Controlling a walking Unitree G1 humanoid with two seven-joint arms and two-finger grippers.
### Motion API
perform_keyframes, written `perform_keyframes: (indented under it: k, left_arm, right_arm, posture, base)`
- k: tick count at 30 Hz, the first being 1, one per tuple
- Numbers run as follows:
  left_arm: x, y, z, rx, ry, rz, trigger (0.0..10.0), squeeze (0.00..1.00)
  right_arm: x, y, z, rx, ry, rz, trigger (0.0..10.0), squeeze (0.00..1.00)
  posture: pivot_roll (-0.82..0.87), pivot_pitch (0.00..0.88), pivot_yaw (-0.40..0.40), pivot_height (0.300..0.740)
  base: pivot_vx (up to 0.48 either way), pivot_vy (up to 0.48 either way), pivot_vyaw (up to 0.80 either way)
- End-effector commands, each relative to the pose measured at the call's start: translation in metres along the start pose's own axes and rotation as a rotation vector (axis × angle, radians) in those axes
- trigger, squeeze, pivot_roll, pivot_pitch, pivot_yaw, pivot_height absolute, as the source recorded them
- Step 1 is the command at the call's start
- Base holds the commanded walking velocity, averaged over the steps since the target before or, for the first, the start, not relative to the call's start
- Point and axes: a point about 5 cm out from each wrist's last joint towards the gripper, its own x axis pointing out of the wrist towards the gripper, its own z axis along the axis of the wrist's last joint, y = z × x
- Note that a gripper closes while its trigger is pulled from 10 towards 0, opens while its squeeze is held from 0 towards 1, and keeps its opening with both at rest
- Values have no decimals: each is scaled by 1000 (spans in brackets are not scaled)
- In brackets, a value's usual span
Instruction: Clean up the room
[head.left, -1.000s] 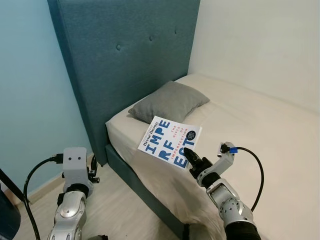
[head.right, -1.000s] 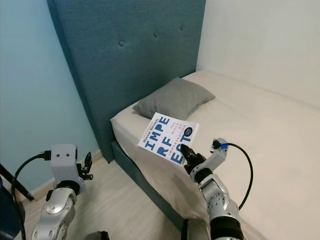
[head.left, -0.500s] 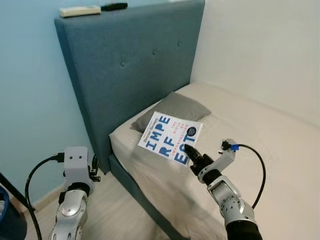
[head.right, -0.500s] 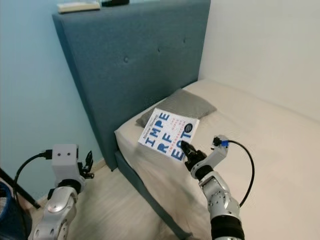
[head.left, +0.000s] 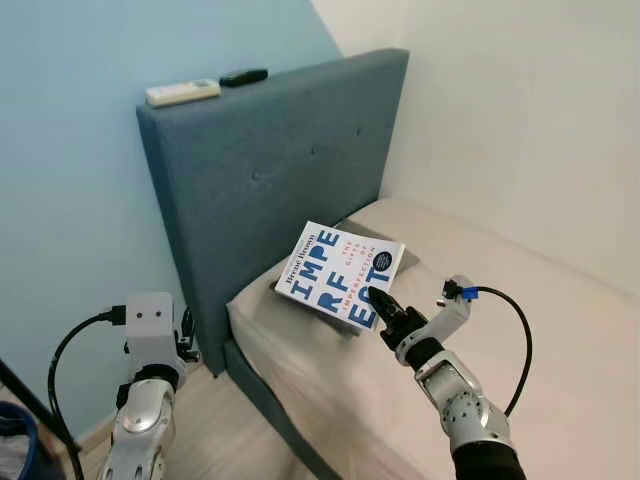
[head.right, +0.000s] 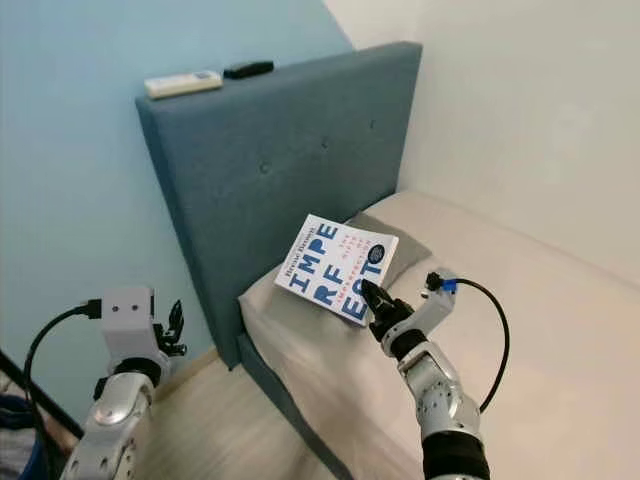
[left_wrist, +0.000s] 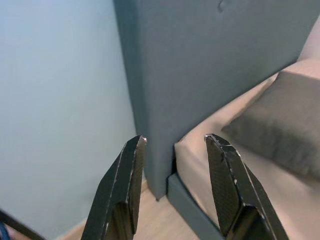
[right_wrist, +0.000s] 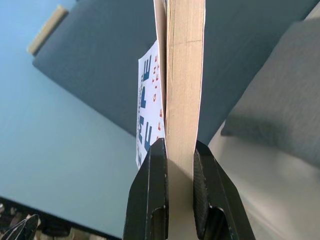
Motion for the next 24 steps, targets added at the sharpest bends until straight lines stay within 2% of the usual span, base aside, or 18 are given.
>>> perform_keyframes:
  k: [1, 11, 17, 19, 24]
  left_arm:
    - [-2, 1, -4, 7, 15, 3, 10000, 0]
    - [-3, 3, -5, 11, 18, 5, 10000, 0]
    - [-3, 0, -7, 3, 21, -7, 10000, 0]
    - [-4, -2, -8, 3, 23, -17, 10000, 0]
    - [-5, -4, -10, 11, 29, -19, 10000, 0]
  right_arm:
    - [-1, 2, 2, 2, -18, 17, 10000, 0]
    - [-3, 2, -1, -17, -2, 11, 10000, 0]
    - [-3, -1, -2, -91, -12, -19, 10000, 0]
    - [-4, -7, -2, -156, -14, -78, 10000, 0]
    - [-5, -12, -4, -201, -13, -119, 10000, 0]
  posture:
    - [16, 73, -77, 740]
    - [13, 72, -76, 740]
    - [12, 70, -80, 740]
    - [12, 73, -80, 740]
    - [9, 75, -81, 740]
  base:
    - [0, 0, 0]
    - [0, 0, 0]
    - [0, 0, 0]
    - [0, 0, 0]
    - [0, 0, 0]
